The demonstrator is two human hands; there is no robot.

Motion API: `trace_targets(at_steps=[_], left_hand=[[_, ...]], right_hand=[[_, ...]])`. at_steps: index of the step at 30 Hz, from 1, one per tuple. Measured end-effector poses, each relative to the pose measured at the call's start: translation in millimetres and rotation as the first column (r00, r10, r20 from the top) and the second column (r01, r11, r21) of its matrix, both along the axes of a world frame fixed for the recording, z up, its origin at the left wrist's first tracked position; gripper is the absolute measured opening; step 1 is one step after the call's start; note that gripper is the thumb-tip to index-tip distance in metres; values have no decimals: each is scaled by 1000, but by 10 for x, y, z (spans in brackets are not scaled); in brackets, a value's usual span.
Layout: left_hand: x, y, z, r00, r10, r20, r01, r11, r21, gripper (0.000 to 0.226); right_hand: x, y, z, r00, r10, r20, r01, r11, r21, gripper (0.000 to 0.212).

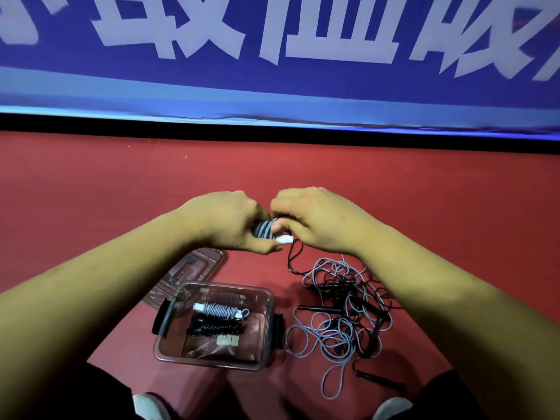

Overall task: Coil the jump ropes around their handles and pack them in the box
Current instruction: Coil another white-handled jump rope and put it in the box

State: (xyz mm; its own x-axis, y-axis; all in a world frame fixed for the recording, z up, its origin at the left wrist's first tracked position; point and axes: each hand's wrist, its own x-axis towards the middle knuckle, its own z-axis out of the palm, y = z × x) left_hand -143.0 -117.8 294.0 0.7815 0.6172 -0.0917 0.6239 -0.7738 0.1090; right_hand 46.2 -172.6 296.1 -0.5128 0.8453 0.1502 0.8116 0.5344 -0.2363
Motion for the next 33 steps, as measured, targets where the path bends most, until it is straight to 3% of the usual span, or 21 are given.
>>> trace_targets(at_steps=[2,4,5,7,10,13,17,18,20,23,25,29,33], left_hand=[[-57,-24,27,997,-33,75,44,986,-162,45],[-105,-57,46,962,88,258,54,867,-495,42],[-114,-75,47,933,173,315,67,777,-626,40],[-104,-86,25,879,286,381,93,682,-726,42],[-52,-112,9,797,309,520,172,709,-684,47],[-39,-123,65,766,268,584,159,801,-577,43],[-5,-128,43,813,146,564,-12,972,-234,54],[6,-140,27,794,136,593,3,974,-227,52],[37,-185,30,692,209,691,92,924,-371,46],[131,-285,87,476,433,765,241,773,-587,40],[161,-309,93,360,545,757,349,674,-651,34],[163,-221,107,289,656,697,368,596,-714,29],[197,-168,42,272,734,622,411,496,-765,21]], right_hand=[[-7,-19,-1,987,-20,-161,2,993,-115,13],[-32,-20,24,905,-109,-411,-15,958,-288,18],[-48,-28,35,829,-175,-532,-50,923,-382,20],[-94,-17,51,637,-303,-708,-150,853,-500,24],[-123,34,63,478,-419,-772,-162,822,-546,29],[-94,55,113,409,-497,-765,-151,790,-594,30],[-49,50,145,303,-586,-751,-149,749,-645,28],[-48,61,144,293,-595,-749,-138,748,-649,27],[-40,94,146,309,-597,-740,-112,750,-652,27],[36,150,170,355,-595,-721,-75,751,-656,27],[53,195,195,411,-577,-706,-28,766,-643,21],[4,267,169,430,-557,-710,21,793,-609,35],[14,299,119,476,-533,-700,206,841,-500,24]])
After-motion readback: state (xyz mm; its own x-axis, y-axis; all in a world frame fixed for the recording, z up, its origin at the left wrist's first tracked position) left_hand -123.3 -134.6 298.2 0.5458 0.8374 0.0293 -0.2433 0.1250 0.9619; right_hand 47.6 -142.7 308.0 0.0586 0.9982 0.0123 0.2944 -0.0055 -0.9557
